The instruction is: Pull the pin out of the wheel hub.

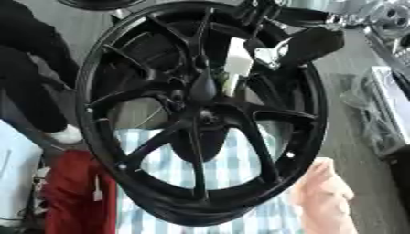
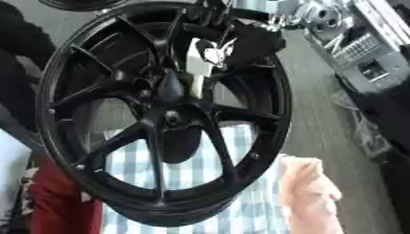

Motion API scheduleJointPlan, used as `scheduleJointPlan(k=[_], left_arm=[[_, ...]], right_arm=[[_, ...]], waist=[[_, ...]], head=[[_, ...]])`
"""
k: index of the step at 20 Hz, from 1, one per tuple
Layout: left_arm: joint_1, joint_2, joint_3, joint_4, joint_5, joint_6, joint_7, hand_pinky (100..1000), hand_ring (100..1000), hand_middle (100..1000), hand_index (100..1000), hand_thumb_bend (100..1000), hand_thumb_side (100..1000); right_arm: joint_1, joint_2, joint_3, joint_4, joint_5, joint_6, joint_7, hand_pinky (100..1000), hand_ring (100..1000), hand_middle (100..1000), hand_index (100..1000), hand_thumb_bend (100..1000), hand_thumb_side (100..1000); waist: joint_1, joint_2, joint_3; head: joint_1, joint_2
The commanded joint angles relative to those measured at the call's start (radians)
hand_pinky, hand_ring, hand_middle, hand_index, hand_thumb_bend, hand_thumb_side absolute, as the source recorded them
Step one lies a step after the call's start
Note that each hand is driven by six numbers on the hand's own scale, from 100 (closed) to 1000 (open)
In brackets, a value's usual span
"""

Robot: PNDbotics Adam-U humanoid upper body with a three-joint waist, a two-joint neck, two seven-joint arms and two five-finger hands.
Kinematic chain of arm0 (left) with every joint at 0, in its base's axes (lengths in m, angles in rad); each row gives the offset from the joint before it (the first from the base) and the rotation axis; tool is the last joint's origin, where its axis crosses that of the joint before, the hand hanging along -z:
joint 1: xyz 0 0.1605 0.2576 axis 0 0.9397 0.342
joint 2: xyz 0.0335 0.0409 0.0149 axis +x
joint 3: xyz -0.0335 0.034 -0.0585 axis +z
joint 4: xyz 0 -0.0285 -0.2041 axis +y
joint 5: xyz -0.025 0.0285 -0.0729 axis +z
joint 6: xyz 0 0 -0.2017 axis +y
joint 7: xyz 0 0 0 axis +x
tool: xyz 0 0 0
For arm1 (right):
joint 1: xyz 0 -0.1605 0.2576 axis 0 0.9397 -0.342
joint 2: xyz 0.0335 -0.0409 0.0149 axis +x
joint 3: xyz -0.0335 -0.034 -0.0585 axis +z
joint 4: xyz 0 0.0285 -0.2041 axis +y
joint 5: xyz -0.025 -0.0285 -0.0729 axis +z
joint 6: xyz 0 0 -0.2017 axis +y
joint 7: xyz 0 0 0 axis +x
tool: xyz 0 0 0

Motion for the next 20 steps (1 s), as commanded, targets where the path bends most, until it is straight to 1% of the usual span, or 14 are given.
scheduleJointPlan(k=[1,4,6,10,11,15,18,20], left_arm=[[-0.003,0.034,0.010,-0.008,-0.002,0.001,-0.001,759,772,739,780,168,817],[-0.002,0.033,0.010,-0.008,-0.003,0.001,-0.002,759,772,738,779,168,817],[-0.001,0.034,0.010,-0.008,-0.003,0.001,-0.001,759,772,738,779,168,818],[0.000,0.033,0.010,-0.007,-0.003,0.002,-0.001,760,772,737,779,169,821],[0.001,0.033,0.010,-0.007,-0.003,0.002,-0.001,760,772,737,779,170,823],[0.001,0.031,0.010,-0.007,-0.005,0.003,-0.002,760,772,736,779,170,824],[0.003,0.031,0.011,-0.007,-0.005,0.003,-0.002,760,771,736,779,169,825],[0.004,0.031,0.011,-0.007,-0.006,0.003,-0.001,760,771,736,779,169,826]], right_arm=[[-0.004,-0.017,-0.006,-0.008,-0.024,0.015,0.001,784,795,767,901,100,606],[0.004,-0.020,-0.005,-0.010,-0.035,0.030,0.003,783,796,768,905,100,655],[0.008,-0.021,-0.005,-0.009,-0.033,0.034,0.002,784,797,769,906,100,654],[0.012,-0.019,-0.004,-0.004,-0.022,0.031,0.000,788,799,771,908,100,668],[0.013,-0.018,-0.004,-0.002,-0.020,0.029,0.000,789,801,773,910,100,697],[0.017,-0.014,-0.003,0.005,-0.012,0.024,-0.005,793,807,778,915,100,726],[0.020,-0.012,-0.006,0.012,-0.003,0.022,-0.016,793,808,779,917,100,766],[0.022,-0.011,-0.006,0.017,0.000,0.019,-0.020,792,808,778,918,100,763]], waist=[[0.004,-0.014,0.001],[0.003,-0.013,0.003],[0.003,-0.012,0.004],[0.003,-0.010,0.004],[0.003,-0.010,0.004],[0.002,-0.007,0.005],[0.002,-0.006,0.007],[0.002,-0.005,0.008]], head=[[-0.008,0.006],[-0.011,0.006],[-0.011,0.006],[-0.012,0.006],[-0.012,0.006],[-0.012,0.006],[-0.013,0.006],[-0.014,0.006]])
